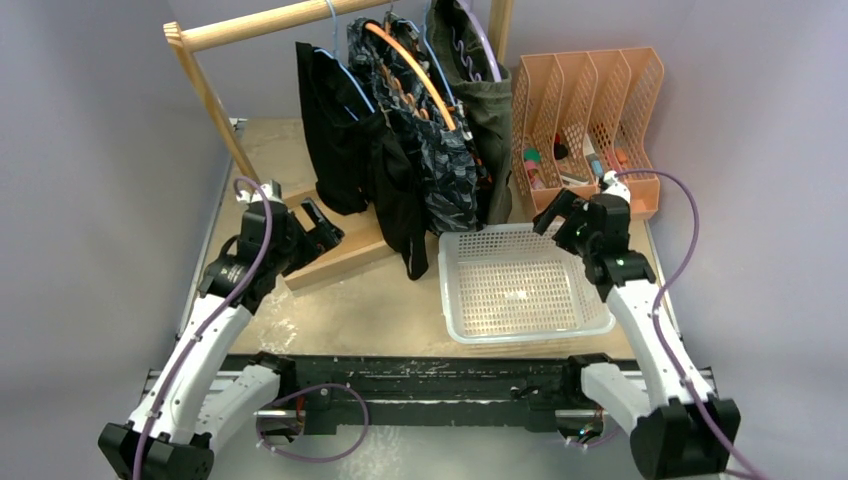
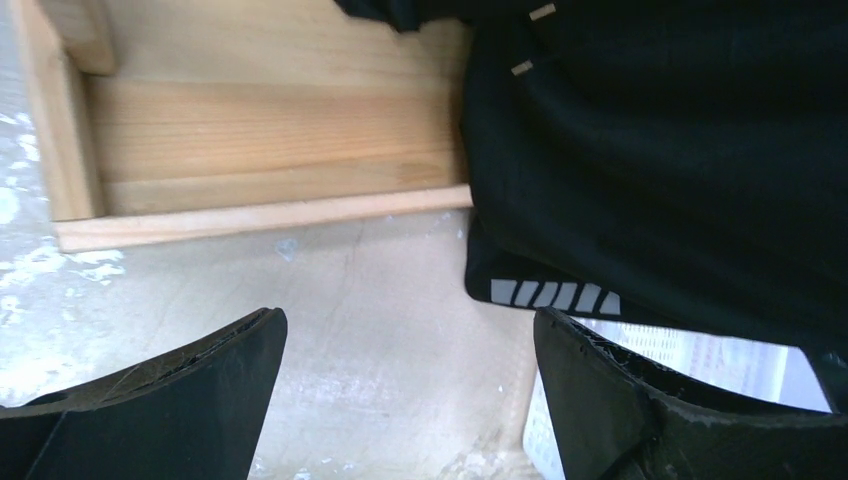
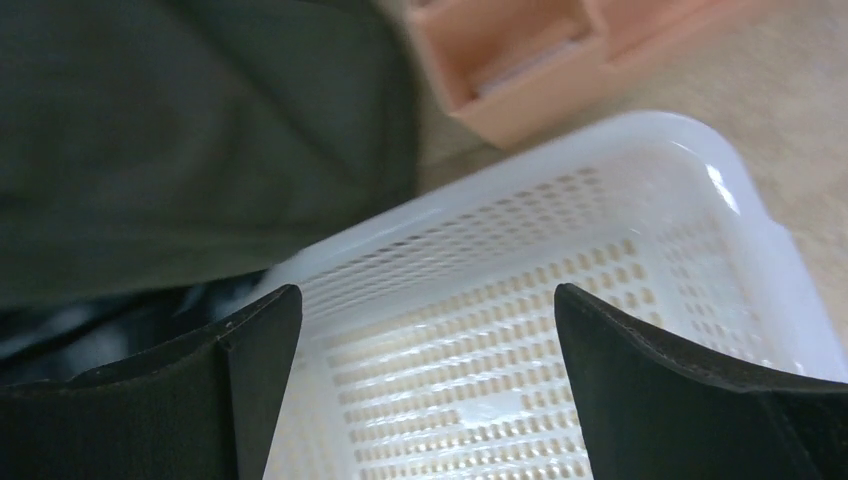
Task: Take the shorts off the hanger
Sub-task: Move the basket to the corner of the board.
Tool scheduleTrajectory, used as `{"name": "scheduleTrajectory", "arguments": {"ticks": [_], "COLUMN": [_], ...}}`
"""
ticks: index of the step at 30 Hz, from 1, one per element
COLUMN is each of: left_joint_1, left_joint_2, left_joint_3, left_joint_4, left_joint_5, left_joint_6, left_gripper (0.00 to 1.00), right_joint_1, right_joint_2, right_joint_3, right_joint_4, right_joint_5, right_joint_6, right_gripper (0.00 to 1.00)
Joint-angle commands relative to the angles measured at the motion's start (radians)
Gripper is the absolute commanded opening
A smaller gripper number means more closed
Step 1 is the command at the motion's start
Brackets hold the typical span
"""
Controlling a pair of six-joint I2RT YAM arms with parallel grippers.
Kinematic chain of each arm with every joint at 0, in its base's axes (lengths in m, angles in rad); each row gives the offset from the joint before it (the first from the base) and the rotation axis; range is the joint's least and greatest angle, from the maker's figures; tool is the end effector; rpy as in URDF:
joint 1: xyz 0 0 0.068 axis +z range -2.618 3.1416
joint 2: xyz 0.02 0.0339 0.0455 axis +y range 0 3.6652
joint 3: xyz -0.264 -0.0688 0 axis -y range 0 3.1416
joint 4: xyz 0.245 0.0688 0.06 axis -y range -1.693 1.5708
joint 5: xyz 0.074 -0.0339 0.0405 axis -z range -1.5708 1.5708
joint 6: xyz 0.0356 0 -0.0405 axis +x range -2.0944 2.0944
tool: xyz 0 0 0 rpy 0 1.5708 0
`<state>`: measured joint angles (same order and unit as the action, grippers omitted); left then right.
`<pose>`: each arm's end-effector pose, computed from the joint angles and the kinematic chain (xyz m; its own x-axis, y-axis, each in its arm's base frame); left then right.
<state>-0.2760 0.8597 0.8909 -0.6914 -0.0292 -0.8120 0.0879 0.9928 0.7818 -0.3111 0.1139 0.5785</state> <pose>0.1708 -0.0473 0.3139 -0.5876 -0.5875 -0.5565 -0.2560 0.7873 -0.5609 0.2222 0.0155 0.2874 -0.4100 0.5092 -0.7567 0.2808 0.8598 0.4265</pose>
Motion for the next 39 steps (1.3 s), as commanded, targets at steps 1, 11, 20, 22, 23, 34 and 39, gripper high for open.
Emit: {"name": "scheduleTrajectory", "arguments": {"ticks": [1, 11, 20, 22, 23, 34, 39], "left_joint_1": [0.004, 0.004, 0.003, 0.004, 0.003, 0.004, 0.003], "left_joint_2": [-0.071, -0.109, -0.121, -0.140, -0.148, -0.172, -0.157], "left_joint_3": [0.048, 0.052, 0.107, 0.123, 0.131, 0.146, 0.141], "left_joint_4": [0.000, 0.009, -0.092, -0.135, -0.152, -0.170, -0.153], "left_joint_5": [-0.184, -0.268, -0.313, -0.362, -0.381, -0.389, -0.365], "left_joint_6": [-0.052, -0.103, -0.086, -0.084, -0.080, -0.096, -0.107], "left_gripper": [0.94, 0.94, 0.97, 0.98, 0.98, 0.98, 0.98], "right_joint_1": [0.004, 0.460, 0.927, 0.959, 0.967, 0.894, 0.735], "right_joint_2": [-0.124, -0.043, 0.292, 0.371, 0.405, 0.500, 0.343], "right_joint_3": [-0.013, 0.014, 0.176, 0.254, 0.272, 0.198, 0.017], "right_joint_4": [0.130, -0.012, -0.146, -0.182, -0.200, -0.306, -0.105], "right_joint_5": [-0.318, -0.089, 0.442, 0.485, 0.496, 0.596, 0.451], "right_joint_6": [-0.056, 0.081, 0.334, 0.354, 0.370, 0.521, 0.347], "right_gripper": [0.95, 0.99, 1.00, 1.00, 1.00, 1.00, 0.99]}}
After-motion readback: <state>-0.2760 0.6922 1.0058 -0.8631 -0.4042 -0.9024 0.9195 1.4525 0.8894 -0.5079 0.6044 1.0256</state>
